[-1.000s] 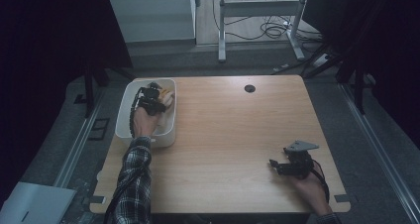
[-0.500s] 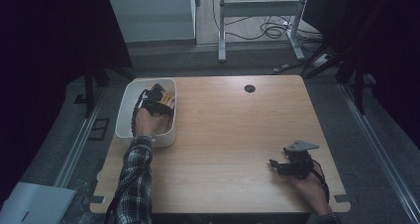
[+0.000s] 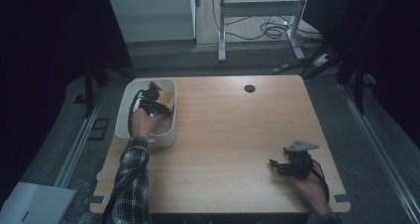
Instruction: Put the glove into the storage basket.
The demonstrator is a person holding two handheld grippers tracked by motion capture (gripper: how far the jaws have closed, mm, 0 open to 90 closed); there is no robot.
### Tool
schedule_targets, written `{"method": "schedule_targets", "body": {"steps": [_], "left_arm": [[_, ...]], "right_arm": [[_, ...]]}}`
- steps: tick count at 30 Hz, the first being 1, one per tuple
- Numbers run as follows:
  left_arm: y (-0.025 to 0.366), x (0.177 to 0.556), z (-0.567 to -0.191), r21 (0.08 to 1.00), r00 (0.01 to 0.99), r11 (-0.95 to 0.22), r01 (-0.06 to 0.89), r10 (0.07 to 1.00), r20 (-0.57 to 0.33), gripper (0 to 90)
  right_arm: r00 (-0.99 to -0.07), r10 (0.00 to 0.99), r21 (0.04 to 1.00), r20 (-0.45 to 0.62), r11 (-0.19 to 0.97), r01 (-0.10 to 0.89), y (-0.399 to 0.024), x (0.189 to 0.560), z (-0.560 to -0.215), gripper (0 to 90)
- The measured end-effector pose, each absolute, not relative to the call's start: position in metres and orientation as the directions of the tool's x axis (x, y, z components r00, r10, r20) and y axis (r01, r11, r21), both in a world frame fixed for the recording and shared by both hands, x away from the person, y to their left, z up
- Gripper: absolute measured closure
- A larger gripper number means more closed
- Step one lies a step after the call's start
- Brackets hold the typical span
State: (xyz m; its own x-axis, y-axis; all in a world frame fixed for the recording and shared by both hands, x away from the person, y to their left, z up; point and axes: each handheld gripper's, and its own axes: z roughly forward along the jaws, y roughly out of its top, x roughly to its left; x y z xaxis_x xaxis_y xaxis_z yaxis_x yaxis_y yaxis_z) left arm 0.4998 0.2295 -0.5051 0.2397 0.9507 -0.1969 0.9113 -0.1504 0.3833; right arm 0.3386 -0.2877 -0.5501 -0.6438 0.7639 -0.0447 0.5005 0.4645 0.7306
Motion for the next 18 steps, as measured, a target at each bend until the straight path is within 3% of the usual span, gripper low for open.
{"method": "schedule_targets", "body": {"steps": [6, 18], "left_arm": [[0.232, 0.498, -0.497, 0.433, 0.244, -0.151, 0.889, 0.955, -0.168, 21.9], [0.251, 0.482, -0.487, 0.524, 0.250, -0.136, 0.841, 0.956, -0.152, 10.1]], "right_arm": [[-0.644, 0.764, 0.731, -0.045, 0.465, 0.500, -0.288, 0.339, -0.550, 23.2], [-0.644, 0.764, 0.731, -0.045, 0.465, 0.500, -0.288, 0.339, -0.550, 23.1]]}}
